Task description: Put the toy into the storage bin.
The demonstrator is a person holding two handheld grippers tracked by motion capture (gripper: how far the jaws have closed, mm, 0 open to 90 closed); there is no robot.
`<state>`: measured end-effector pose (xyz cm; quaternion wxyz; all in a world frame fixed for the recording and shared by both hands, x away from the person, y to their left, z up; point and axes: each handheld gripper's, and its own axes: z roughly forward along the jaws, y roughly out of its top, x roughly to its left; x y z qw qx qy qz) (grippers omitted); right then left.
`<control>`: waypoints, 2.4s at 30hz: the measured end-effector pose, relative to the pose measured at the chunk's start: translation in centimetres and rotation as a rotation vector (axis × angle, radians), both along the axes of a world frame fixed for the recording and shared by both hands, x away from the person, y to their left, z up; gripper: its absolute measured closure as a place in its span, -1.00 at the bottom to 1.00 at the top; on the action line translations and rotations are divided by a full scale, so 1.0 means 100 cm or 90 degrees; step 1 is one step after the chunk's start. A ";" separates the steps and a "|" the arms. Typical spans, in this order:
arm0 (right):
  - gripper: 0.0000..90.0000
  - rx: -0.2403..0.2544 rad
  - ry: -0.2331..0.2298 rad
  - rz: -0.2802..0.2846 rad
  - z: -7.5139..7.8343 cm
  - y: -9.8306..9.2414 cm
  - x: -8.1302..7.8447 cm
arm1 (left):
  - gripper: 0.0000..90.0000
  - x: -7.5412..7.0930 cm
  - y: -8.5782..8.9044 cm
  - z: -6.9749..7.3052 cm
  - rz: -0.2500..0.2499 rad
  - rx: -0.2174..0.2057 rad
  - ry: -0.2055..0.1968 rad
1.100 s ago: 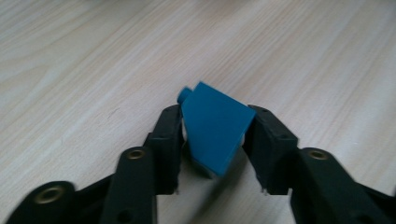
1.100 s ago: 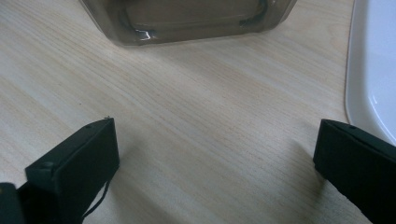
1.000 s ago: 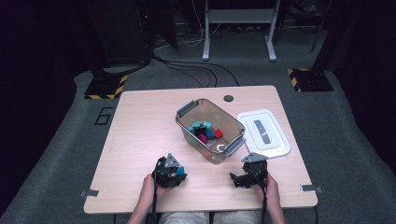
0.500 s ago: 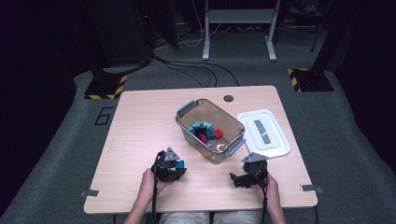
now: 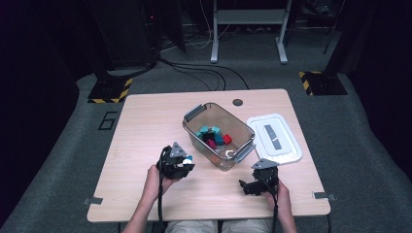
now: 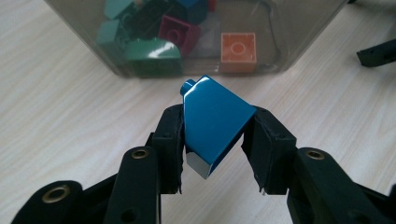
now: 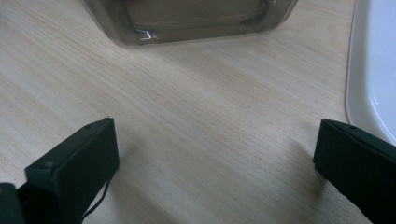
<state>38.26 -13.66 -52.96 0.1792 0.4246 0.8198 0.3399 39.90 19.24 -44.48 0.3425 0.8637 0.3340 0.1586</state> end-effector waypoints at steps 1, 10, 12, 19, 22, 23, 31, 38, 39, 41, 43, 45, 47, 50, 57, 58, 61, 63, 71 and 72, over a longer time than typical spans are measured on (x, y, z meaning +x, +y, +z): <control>-1.00 0.000 0.000 0.000 0.000 0.000 0.000 | 0.31 0.001 -0.001 0.002 0.000 0.000 -0.003; -1.00 0.000 0.000 0.001 0.000 0.000 0.000 | 0.31 0.008 -0.003 0.024 0.000 -0.001 -0.019; -1.00 -0.001 -0.001 0.002 0.000 0.000 0.000 | 0.31 0.009 -0.002 0.032 0.006 0.008 -0.023; -1.00 0.000 0.000 -0.001 0.000 0.000 0.000 | 0.31 0.013 0.005 0.052 0.014 -0.009 -0.048; -1.00 0.000 -0.001 0.000 0.000 0.000 0.000 | 0.31 0.018 0.005 0.066 0.020 -0.011 -0.064; -1.00 0.000 -0.001 0.000 0.000 0.000 0.000 | 0.31 0.018 0.005 0.066 0.020 -0.011 -0.064; -1.00 0.000 0.000 -0.001 0.000 0.000 0.000 | 0.31 0.035 -0.002 0.083 0.020 -0.014 -0.075; -1.00 -0.001 -0.001 0.002 0.000 0.000 0.000 | 0.31 0.050 -0.017 0.093 0.015 -0.007 -0.080; -1.00 -0.001 -0.001 0.002 0.000 0.000 0.000 | 0.31 0.050 -0.017 0.093 0.015 -0.007 -0.080; -1.00 -0.001 -0.001 0.002 0.000 0.000 0.000 | 0.31 0.054 -0.022 0.093 0.014 -0.008 -0.079; -1.00 -0.001 -0.001 0.003 0.000 0.000 0.000 | 0.31 0.058 -0.027 0.094 0.013 0.001 -0.077; -1.00 -0.001 -0.001 0.002 0.000 0.000 0.000 | 0.31 0.062 -0.030 0.095 0.007 0.004 -0.069; -1.00 0.003 0.002 -0.004 0.000 0.001 0.000 | 0.31 0.067 -0.033 0.095 0.007 0.003 -0.065; -1.00 -0.001 -0.001 0.003 0.000 0.000 0.000 | 0.31 0.076 -0.038 0.093 0.006 0.012 -0.058; -1.00 0.005 0.002 -0.005 0.000 0.001 0.000 | 0.31 0.089 -0.045 0.088 0.013 0.022 -0.036; -1.00 0.002 0.000 -0.001 0.000 0.000 0.000 | 0.31 0.091 -0.046 0.086 0.015 0.025 -0.030; -1.00 0.005 0.002 -0.006 0.000 0.001 0.000 | 0.31 0.097 -0.049 0.082 0.018 0.034 -0.018; -1.00 0.004 0.002 -0.004 0.000 0.001 0.000 | 0.30 0.101 -0.052 0.079 0.021 0.039 -0.007; -1.00 0.004 0.002 -0.004 0.000 0.000 0.000 | -0.21 0.109 -0.058 0.069 0.043 0.046 0.023; -1.00 0.004 0.002 -0.003 0.000 0.000 0.000 | -0.30 0.108 -0.058 0.069 0.046 0.043 0.020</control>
